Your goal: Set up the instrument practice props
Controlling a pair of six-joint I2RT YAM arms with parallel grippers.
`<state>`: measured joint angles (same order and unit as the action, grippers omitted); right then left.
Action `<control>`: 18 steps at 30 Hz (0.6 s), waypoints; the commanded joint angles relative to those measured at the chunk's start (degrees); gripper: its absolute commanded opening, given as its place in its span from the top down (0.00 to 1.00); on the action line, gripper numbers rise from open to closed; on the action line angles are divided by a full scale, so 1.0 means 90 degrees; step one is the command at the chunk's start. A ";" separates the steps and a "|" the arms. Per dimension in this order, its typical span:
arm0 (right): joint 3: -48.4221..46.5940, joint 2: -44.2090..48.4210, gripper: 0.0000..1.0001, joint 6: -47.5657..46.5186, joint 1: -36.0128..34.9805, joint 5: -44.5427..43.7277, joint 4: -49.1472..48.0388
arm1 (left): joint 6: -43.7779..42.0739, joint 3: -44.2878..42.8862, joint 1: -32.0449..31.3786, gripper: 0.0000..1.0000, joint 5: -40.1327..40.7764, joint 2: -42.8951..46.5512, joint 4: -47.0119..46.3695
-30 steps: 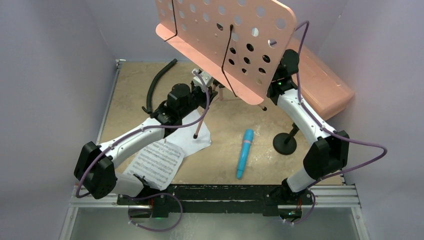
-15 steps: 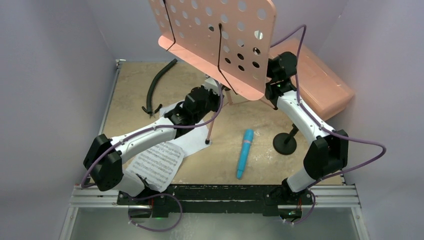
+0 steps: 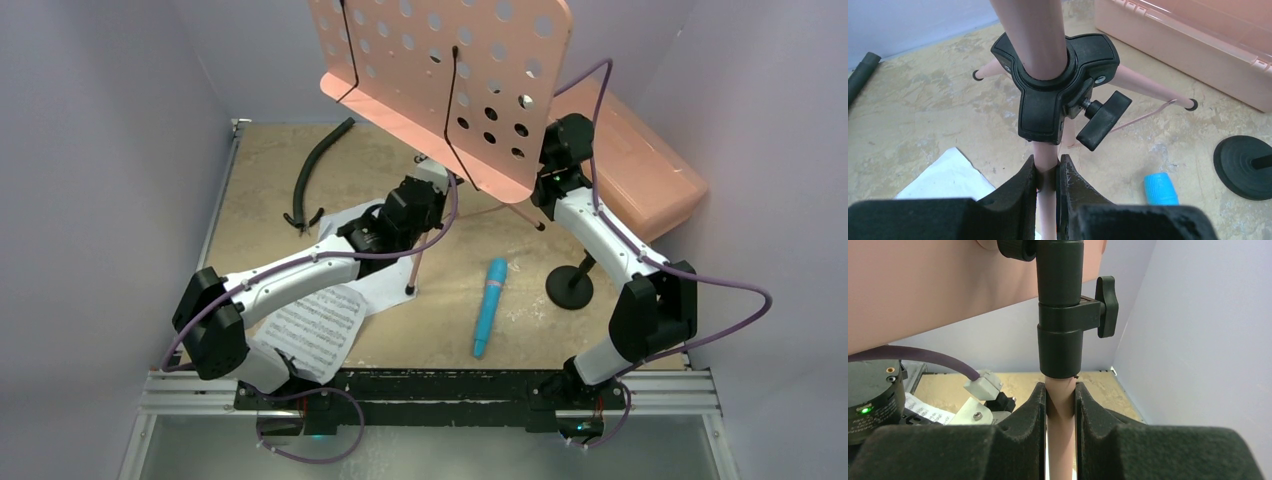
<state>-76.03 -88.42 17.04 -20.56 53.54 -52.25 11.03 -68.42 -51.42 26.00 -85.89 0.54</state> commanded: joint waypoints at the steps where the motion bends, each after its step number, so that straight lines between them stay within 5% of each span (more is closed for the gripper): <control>1: -0.0395 0.0559 1.00 0.0152 0.0046 -0.0440 -0.1371 | 0.0152 -0.0536 -0.0198 1.00 0.0758 0.0028 -0.0072; 18: -0.0205 0.0374 1.00 0.0438 0.0152 -0.0385 -0.1936 | 0.0700 -0.1441 -0.0692 1.00 0.1733 -0.0318 0.0980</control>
<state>-75.68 -88.42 20.56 -20.23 55.09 -56.01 14.70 -75.75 -56.47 37.41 -87.61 10.46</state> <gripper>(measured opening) 0.199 0.117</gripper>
